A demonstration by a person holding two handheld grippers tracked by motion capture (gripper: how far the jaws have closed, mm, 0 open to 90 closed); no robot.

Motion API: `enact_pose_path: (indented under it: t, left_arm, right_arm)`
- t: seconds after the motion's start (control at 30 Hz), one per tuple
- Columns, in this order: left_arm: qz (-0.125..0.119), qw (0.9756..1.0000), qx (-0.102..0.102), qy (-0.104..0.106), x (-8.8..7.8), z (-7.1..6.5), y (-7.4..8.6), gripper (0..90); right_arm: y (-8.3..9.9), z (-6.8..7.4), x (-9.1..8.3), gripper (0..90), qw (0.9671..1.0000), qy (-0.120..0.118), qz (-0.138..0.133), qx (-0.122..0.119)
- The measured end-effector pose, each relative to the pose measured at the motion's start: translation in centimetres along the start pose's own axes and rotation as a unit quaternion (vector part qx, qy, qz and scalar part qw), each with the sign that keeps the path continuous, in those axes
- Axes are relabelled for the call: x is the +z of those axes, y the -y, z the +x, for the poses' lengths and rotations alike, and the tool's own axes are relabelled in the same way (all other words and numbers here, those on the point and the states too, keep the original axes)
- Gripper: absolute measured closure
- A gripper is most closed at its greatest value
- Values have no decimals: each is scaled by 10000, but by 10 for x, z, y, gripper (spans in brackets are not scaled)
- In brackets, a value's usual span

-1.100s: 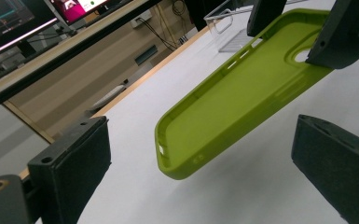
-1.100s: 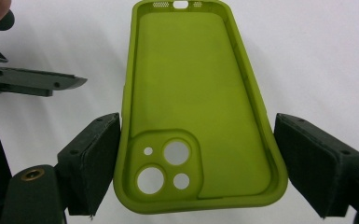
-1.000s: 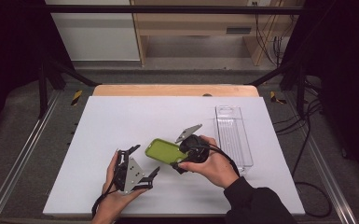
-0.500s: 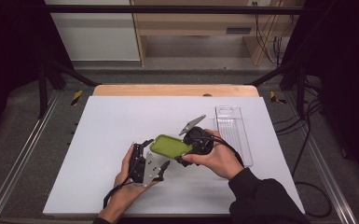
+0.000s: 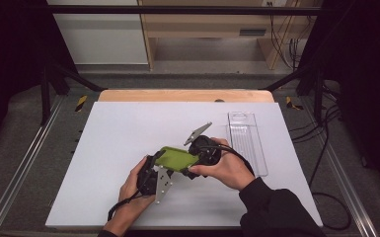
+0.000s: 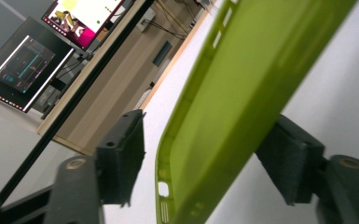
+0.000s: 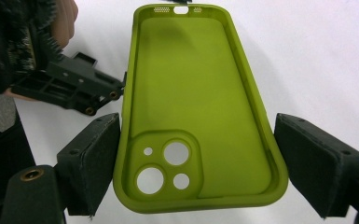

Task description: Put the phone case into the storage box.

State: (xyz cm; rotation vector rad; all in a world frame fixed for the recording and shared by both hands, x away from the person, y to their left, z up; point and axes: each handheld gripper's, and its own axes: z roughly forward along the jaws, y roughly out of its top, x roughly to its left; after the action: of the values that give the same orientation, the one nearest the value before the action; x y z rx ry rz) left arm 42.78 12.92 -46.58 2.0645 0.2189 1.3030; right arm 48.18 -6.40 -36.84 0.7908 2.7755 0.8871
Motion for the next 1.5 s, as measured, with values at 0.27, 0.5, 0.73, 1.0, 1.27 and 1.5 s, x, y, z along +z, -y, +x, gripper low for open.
enact_pose_path:
  t: [0.27,0.5,0.73,1.0,1.27,1.5]
  left_arm:
    - [141,9995,201,-201,-2,-1,0,540]
    - [169,9991,288,-262,-2,-1,3,598]
    - [281,9978,509,-322,-3,-2,2,706]
    - [500,9956,706,-366,-5,-1,0,817]
    - [386,9973,534,-334,-7,1,0,848]
    - [381,9984,238,-330,-10,5,1,859]
  right_arm:
    - [-2,2,-5,170,10000,-20,13,-54]
    - [-4,-2,-8,169,9999,-99,48,-12]
    - [-3,-2,-7,168,9998,-194,-5,42]
    - [-4,-3,-4,159,9994,-333,-33,120]
    - [-6,-7,-8,122,9978,-303,-503,295]
    - [7,-7,-20,99,9934,-227,-1084,283]
